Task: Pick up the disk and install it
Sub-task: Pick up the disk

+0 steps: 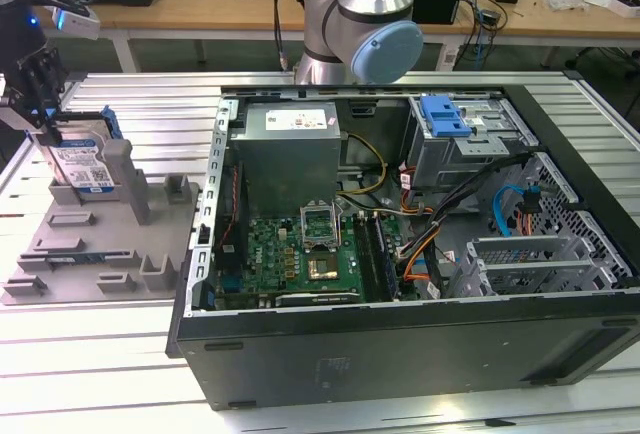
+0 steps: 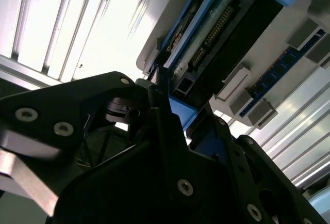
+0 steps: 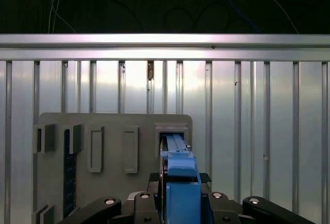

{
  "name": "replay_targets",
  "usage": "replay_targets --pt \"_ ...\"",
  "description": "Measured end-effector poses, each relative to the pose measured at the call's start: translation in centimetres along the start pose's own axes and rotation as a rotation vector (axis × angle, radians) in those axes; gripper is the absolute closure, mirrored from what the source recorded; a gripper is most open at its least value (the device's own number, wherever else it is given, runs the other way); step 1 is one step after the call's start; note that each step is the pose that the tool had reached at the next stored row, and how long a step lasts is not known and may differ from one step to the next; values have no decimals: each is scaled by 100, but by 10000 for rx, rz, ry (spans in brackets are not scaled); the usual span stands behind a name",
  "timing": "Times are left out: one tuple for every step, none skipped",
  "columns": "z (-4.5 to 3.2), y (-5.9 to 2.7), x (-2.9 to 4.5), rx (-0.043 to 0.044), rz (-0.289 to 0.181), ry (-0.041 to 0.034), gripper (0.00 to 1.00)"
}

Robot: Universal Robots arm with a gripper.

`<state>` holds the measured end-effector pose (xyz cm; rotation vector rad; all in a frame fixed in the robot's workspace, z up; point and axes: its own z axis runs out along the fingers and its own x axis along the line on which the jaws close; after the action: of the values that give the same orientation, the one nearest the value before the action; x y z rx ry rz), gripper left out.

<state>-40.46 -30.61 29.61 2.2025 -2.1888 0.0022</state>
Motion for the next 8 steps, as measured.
replay_targets --pt "-5 0 0 0 0 0 63" --pt "-13 0 0 -2 0 1 63" --pt "-22 1 1 -5 0 3 63" --pt "-59 2 2 -4 0 15 63" --pt "-83 2 3 -4 0 22 63" --pt "-101 3 3 -5 1 29 63" --pt "-114 3 3 -4 1 35 63" --pt "-129 4 4 -5 1 41 63"
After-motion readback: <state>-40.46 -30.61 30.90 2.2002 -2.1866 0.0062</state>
